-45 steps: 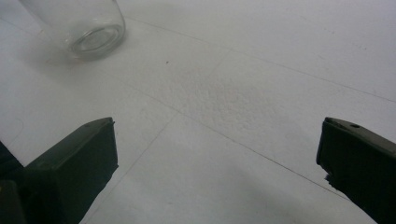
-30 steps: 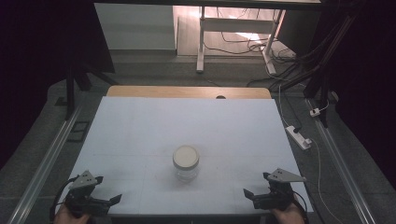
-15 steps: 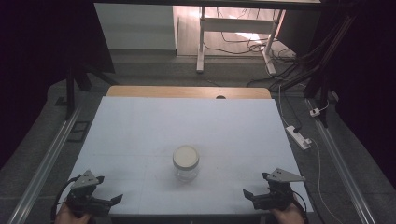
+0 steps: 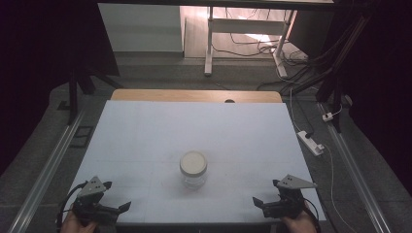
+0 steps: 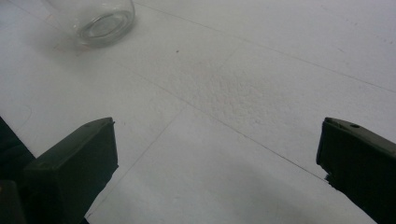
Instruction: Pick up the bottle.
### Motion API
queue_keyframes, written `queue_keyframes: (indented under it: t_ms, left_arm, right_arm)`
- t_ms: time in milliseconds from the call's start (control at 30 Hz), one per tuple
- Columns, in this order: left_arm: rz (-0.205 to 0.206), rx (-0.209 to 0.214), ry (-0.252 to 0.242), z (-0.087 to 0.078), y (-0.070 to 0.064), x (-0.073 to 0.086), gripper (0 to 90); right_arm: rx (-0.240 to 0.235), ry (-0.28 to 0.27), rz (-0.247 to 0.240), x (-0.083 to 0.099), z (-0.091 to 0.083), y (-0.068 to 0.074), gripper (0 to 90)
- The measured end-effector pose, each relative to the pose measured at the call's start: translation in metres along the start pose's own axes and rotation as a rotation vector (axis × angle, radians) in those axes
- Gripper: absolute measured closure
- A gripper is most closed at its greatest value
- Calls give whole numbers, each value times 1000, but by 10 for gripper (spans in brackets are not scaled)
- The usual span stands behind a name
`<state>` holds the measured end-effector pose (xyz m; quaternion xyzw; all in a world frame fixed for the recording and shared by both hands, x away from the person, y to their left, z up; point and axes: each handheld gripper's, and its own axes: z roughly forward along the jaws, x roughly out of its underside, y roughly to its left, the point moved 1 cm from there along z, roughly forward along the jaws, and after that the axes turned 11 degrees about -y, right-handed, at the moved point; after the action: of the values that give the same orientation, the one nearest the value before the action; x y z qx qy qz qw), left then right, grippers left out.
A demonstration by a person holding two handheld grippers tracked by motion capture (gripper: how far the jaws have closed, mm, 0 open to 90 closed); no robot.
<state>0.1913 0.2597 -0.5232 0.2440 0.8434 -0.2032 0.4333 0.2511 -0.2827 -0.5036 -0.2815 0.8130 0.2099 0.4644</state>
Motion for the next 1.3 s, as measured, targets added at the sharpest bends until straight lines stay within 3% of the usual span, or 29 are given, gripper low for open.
queue_keyframes:
  t_ms: [200,367,633,967,1067,1300]
  left_arm:
    - [-11,45,-44,4,-4,-7,0]
    - [8,73,-52,9,-8,-11,0]
    - [5,124,-102,13,-6,-16,0]
    - [72,195,-80,32,-11,-27,0]
    - [87,221,-96,38,-12,-29,0]
    - [97,236,-101,50,-14,-35,0]
  right_arm:
    - [0,5,-3,0,1,0,0]
    - [-2,4,-8,0,1,0,0]
    - [-6,5,-15,0,1,1,0]
    - [-7,11,-17,0,1,1,0]
    - [-9,12,-14,0,1,1,0]
    - [-8,12,-20,0,1,2,0]
